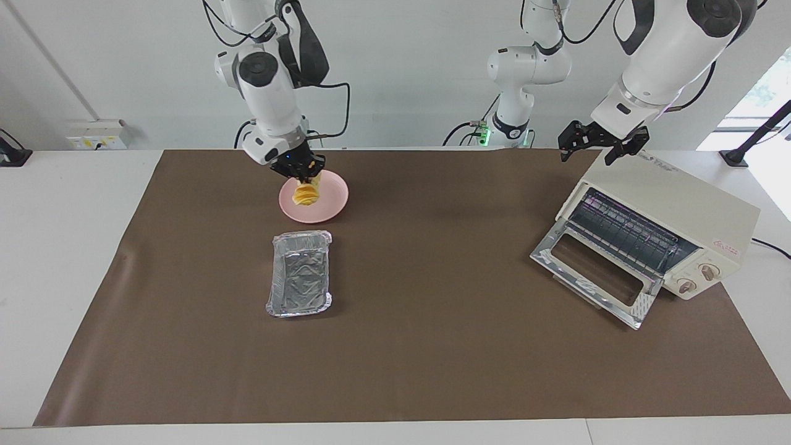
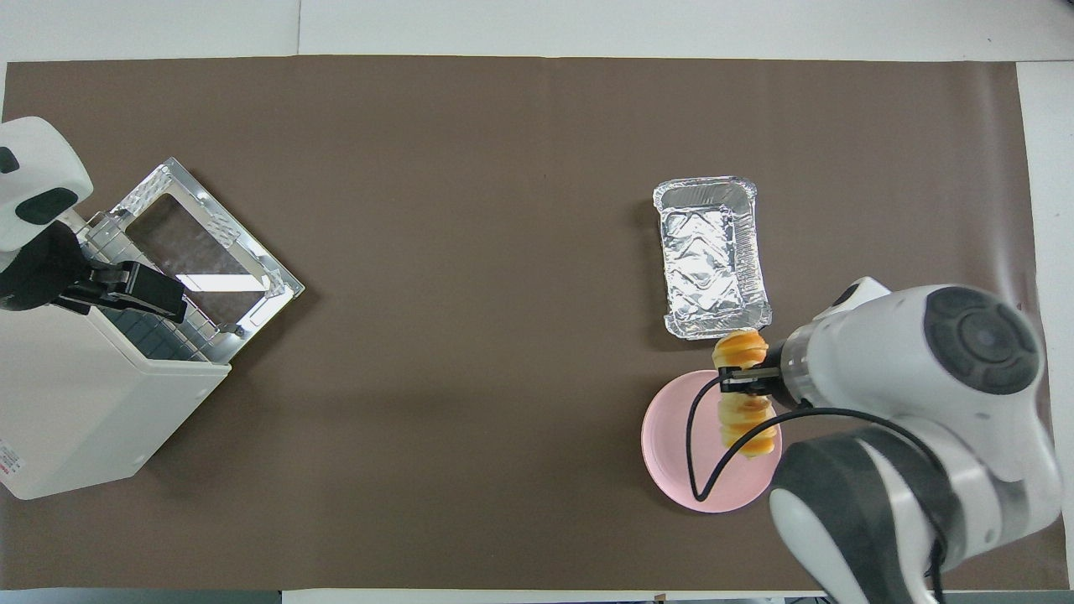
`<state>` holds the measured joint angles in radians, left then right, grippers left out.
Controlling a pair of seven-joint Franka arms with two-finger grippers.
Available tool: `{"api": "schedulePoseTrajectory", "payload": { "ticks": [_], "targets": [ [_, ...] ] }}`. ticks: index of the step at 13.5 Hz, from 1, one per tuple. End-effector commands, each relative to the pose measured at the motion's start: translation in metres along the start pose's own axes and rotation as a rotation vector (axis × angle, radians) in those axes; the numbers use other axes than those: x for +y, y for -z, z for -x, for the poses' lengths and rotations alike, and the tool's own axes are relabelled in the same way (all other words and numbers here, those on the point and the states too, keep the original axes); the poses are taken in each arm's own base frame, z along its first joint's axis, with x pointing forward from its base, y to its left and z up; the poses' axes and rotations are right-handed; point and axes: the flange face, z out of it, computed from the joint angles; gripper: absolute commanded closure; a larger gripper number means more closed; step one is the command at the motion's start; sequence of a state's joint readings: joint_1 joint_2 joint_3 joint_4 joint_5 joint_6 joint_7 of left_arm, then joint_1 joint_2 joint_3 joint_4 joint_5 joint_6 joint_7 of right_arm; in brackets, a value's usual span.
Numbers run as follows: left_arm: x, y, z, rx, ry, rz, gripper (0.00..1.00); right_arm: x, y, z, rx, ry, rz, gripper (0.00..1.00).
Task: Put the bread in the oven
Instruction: 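Lift the bread with the right gripper over the foil tray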
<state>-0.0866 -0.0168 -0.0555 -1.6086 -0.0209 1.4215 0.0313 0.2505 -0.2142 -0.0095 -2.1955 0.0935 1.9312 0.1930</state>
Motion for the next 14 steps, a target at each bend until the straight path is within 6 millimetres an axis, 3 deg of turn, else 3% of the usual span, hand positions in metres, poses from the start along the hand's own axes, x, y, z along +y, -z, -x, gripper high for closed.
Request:
{"api": "schedulePoseTrajectory", "payload": {
  "ticks": [1,4,6,10,12,14],
  "targets": [
    [-0.003,0.001,0.005,0.016,-0.002,-0.018,0.0,0.039,0.006,-0.07,0.013,0.041,-0.013,1.0],
    [-0.002,0.001,0.005,0.016,-0.003,-0.018,0.0,0.035,-0.007,-0.127,0.07,0.044,-0.016,1.0],
    [-0.002,0.001,0.005,0.016,-0.003,-0.018,0.0,0.027,-0.012,-0.153,0.097,0.051,-0.019,1.0],
    [-0.003,0.002,0.006,0.018,-0.002,-0.018,0.0,0.006,-0.042,-0.172,0.096,0.07,-0.039,1.0],
    [-0.003,0.001,0.005,0.016,-0.002,-0.018,0.0,-0.011,-0.061,-0.173,0.076,0.088,-0.041,1.0],
    [-0.003,0.001,0.005,0.016,-0.002,-0.016,0.0,-0.016,-0.083,-0.169,0.036,0.081,-0.047,1.0]
  ]
}}
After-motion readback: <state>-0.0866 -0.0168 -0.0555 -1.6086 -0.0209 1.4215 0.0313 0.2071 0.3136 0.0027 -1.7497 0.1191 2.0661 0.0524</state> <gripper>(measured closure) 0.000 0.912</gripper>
